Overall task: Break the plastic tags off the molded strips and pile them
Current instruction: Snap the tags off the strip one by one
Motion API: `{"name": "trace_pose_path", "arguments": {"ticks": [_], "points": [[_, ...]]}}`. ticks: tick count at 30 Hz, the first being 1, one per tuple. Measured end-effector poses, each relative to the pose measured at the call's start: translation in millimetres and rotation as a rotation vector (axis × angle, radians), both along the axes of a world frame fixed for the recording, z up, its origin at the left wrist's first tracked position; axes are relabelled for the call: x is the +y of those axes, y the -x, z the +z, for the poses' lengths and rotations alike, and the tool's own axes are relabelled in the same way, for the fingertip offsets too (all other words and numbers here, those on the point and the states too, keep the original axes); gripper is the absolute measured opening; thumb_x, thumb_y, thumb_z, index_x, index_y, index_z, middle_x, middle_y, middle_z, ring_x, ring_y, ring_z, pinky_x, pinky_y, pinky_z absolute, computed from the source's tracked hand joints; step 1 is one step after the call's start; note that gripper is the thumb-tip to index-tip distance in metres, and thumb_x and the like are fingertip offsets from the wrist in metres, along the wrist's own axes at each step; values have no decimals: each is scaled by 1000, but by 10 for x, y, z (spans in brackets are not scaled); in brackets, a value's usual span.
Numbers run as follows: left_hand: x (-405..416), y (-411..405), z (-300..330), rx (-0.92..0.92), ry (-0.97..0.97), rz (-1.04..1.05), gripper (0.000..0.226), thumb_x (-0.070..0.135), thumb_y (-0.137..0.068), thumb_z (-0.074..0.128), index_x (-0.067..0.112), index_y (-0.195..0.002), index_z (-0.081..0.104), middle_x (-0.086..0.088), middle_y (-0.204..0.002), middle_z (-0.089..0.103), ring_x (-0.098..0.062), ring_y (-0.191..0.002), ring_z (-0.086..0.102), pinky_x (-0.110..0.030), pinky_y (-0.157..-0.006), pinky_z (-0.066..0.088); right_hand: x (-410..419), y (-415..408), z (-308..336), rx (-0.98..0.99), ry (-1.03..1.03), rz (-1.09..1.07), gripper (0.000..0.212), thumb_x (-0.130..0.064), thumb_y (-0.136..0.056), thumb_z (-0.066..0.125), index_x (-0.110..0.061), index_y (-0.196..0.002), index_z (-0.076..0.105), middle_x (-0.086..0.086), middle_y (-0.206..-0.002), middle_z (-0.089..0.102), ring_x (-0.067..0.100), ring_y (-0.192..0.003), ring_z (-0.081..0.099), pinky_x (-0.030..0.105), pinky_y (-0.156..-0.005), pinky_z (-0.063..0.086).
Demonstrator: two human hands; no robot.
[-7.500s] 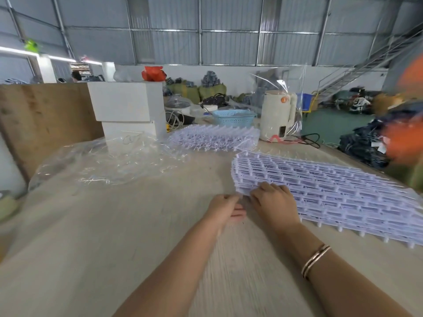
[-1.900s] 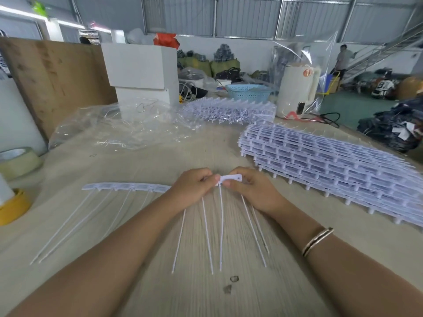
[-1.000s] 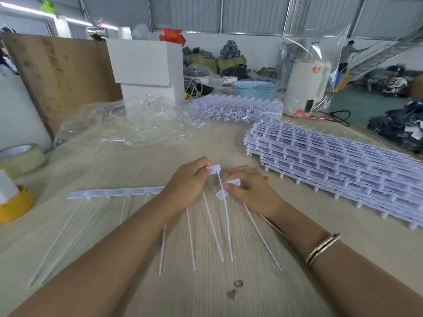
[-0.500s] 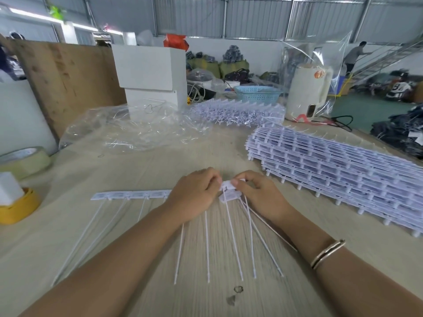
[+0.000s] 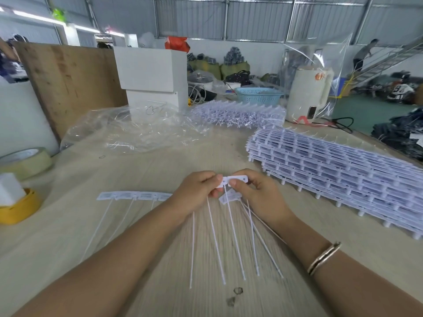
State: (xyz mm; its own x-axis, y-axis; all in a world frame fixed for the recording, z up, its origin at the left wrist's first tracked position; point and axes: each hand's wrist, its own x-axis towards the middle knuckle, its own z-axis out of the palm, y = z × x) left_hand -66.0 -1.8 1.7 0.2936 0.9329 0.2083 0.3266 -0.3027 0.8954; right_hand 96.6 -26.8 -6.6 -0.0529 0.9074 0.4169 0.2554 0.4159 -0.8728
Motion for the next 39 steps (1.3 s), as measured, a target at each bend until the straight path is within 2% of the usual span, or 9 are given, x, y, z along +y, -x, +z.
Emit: {"name": "trace_pose_path", "arguments": {"ticks": [10,14,17,20,24,28,32,35,39], "points": [[-107,-87,72,-175,68,-105,34,24,-99,42,18,-68,55,14,-55,56,3,-52,49,-10,-48,33,-46,45,19,251,-133,38,23,0,-90,56,-17,-81,68,-8,-68,68,3,-63,61,12,-62,47],[-108,-78,85,-218,136,-149,31,26,-99,43,11,-80,63,6,-71,65,-15,-79,59,-30,-76,37,-31,39,30,383,-40,127,18,0,-88,53,-10,-79,65,-5,-61,63,6,-55,56,17,-58,46],[-111,-77,80,-264,161,-190,32,25,-99,42,10,-82,64,-6,-84,67,-21,-88,58,-38,-83,34,-30,22,37,440,-1,195,13,-3,-87,52,-3,-80,64,14,-64,56,12,-54,54,20,-57,48],[-114,-71,77,-296,171,-240,31,24,-98,41,13,-80,64,-12,-90,66,-22,-91,59,-38,-86,36,-49,19,52,480,35,262,14,-1,-88,48,3,-81,59,19,-73,51,12,-53,54,20,-54,48],[-89,-62,63,-320,161,-287,36,28,-94,42,-2,-95,62,-12,-90,66,-22,-87,57,-35,-85,38,-34,8,48,480,65,271,14,-2,-88,47,3,-81,59,19,-77,50,11,-55,53,20,-56,48],[-73,-57,52,-353,152,-339,31,34,-86,45,16,-80,70,-4,-85,70,-13,-86,64,-19,-77,45,-35,-1,46,480,71,287,16,-12,-83,52,2,-82,60,15,-71,56,13,-59,53,20,-61,47],[-57,-51,47,-385,170,-380,31,32,-86,45,9,-88,65,1,-80,71,-7,-80,66,-13,-68,47,-50,1,57,508,97,302,14,-12,-82,52,0,-82,59,17,-76,57,16,-63,55,22,-58,49],[-55,-34,53,-373,186,-375,35,34,-83,45,5,-90,64,2,-79,70,-9,-78,64,-18,-72,47,-57,-4,68,516,138,333,13,-13,-82,52,-4,-80,61,21,-80,57,23,-69,55,27,-60,51],[-48,-39,21,-384,219,-380,36,32,-83,46,1,-95,62,-5,-82,65,-16,-82,60,-30,-80,44,-50,5,64,505,142,405,19,-13,-87,53,-15,-74,67,10,-71,63,16,-65,59,24,-63,50]]}}
